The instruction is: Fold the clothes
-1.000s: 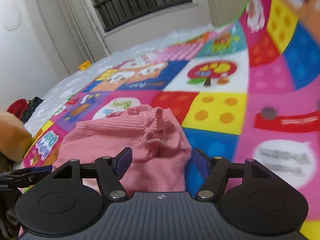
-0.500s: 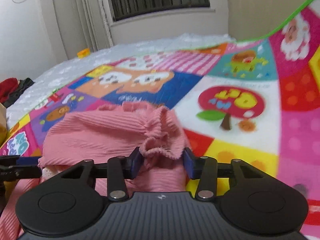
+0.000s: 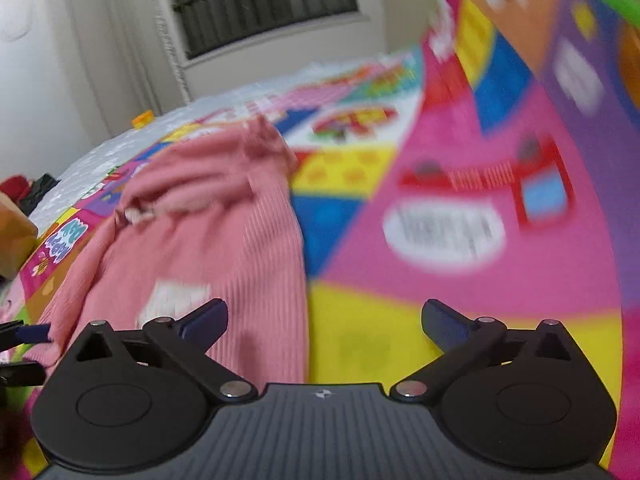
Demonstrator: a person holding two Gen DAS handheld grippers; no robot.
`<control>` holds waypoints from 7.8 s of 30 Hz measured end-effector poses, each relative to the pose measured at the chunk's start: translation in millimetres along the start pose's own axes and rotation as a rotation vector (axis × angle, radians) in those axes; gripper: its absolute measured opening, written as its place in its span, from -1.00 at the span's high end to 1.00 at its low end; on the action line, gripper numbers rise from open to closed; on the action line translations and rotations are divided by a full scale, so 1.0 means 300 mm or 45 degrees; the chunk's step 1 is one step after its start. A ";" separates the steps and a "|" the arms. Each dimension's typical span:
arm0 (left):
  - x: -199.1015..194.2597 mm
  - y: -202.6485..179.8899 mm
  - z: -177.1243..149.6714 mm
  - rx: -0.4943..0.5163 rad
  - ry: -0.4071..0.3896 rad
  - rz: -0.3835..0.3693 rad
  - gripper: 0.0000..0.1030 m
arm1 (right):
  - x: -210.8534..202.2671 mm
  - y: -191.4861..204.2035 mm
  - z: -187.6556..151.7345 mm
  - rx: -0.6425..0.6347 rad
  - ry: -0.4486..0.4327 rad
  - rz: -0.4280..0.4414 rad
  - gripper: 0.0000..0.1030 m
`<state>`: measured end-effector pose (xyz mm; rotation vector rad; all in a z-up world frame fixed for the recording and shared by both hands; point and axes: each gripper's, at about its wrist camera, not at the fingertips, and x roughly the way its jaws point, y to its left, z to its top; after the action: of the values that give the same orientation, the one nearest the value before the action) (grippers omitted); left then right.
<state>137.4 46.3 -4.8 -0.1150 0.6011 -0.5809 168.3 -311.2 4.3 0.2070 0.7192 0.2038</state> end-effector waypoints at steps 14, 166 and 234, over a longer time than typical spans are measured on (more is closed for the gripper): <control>-0.121 0.010 0.059 -0.191 -0.315 0.186 -1.00 | -0.100 0.054 -0.131 0.136 -0.228 0.006 -0.32; 0.328 -0.108 0.286 0.017 0.191 0.044 -1.00 | 0.249 0.271 0.152 -0.618 -0.047 -0.132 -0.76; 0.489 0.499 0.509 -0.219 0.148 0.224 -1.00 | 0.546 0.262 0.471 -0.627 -0.048 -0.184 -0.69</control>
<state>393.9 81.5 7.7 -0.1889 0.7653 -0.3664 374.1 -210.5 25.0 -0.3092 0.6234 0.2323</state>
